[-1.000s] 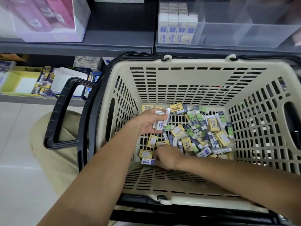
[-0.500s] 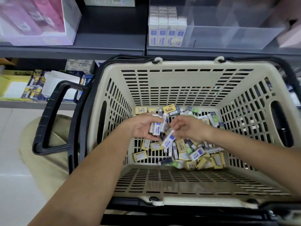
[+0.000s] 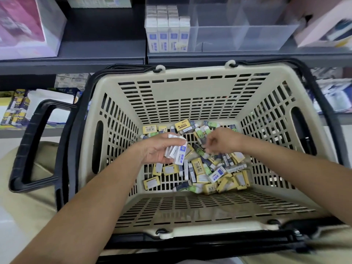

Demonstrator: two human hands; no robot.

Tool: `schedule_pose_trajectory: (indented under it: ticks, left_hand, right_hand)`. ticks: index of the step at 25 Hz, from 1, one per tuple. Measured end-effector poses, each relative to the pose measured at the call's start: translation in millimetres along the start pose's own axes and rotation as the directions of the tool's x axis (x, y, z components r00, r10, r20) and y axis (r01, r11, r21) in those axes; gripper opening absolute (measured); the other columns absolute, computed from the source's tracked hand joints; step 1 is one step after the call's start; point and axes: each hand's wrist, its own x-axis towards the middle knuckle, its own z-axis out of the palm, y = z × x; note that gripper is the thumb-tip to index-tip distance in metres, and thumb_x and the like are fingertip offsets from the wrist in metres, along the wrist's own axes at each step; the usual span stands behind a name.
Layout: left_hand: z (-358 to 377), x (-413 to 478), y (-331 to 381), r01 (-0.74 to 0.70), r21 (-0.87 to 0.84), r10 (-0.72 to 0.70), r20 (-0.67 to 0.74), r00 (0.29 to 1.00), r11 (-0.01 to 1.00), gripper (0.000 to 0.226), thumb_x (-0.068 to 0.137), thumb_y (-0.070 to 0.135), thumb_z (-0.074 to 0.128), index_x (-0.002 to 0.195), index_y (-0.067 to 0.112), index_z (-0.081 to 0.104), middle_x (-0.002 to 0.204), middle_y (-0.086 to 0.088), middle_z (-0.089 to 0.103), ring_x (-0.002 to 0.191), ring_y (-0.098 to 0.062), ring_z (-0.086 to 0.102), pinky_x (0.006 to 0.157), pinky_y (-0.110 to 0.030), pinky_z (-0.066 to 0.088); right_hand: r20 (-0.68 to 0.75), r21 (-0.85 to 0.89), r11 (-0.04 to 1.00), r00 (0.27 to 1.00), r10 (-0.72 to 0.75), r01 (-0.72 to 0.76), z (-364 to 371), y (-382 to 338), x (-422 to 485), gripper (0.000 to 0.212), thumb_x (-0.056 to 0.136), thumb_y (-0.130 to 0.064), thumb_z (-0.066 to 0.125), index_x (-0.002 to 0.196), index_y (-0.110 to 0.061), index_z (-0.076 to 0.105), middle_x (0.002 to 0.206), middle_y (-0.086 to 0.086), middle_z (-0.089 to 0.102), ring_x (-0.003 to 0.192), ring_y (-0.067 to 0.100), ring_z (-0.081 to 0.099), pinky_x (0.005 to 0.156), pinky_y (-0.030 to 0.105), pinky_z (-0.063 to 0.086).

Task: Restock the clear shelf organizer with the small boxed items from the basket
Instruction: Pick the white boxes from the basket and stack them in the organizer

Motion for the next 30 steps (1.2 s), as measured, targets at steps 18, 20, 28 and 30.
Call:
schedule_pose_trajectory:
  ticks: [18,20,28,30]
  left_hand:
    - [-4.4,-0.9,-1.8,0.012,-0.071,-0.012,0.011,1.0,0.997,0.046,0.061,0.026,0.077,0.101,0.018,0.057,0.074,-0.003,0.072,0.067,-0.019,0.07,0.059,-0.041,0.058]
    - [-4.4,-1.5,-2.3,0.012,-0.072,-0.011,0.019,1.0,0.997,0.048,0.061,0.026,0.077,0.104,0.018,0.057,0.076,-0.003,0.072,0.069,-0.02,0.07,0.059,-0.041,0.058]
    - [-1.0,-6.6,0.4,0.031,-0.076,-0.026,0.058,0.998,0.997,0.055,0.062,0.023,0.078,0.113,0.014,0.057,0.077,-0.003,0.073,0.072,-0.019,0.071,0.061,-0.041,0.057]
    - [-1.2,-6.3,3.9,0.006,-0.104,-0.003,0.028,1.0,0.995,0.059,0.061,0.022,0.079,0.115,0.015,0.057,0.078,-0.004,0.073,0.074,-0.021,0.071,0.062,-0.044,0.057]
  right_hand:
    - [0.328,-0.733,0.553,0.918,-0.222,0.396,42.4,25.6,-11.3,0.035,0.085,-0.035,0.06,0.115,-0.019,0.052,0.116,0.001,0.05,0.113,0.02,0.043,0.094,0.035,0.035]
    - [0.328,-0.754,0.538,0.926,-0.189,0.377,39.7,28.3,-9.7,0.033,0.085,-0.031,0.062,0.115,-0.018,0.054,0.116,0.002,0.052,0.113,0.021,0.046,0.092,0.035,0.037]
    - [0.288,-0.43,0.863,0.946,-0.147,0.265,28.7,24.2,-10.5,0.015,0.086,-0.025,0.061,0.092,-0.02,0.049,0.094,-0.001,0.053,0.085,0.016,0.055,0.067,0.029,0.044]
    - [0.179,-0.146,0.968,0.968,-0.179,0.206,15.0,11.5,-9.3,0.012,0.088,-0.019,0.059,0.088,-0.019,0.047,0.09,0.002,0.062,0.067,0.007,0.062,0.053,0.022,0.045]
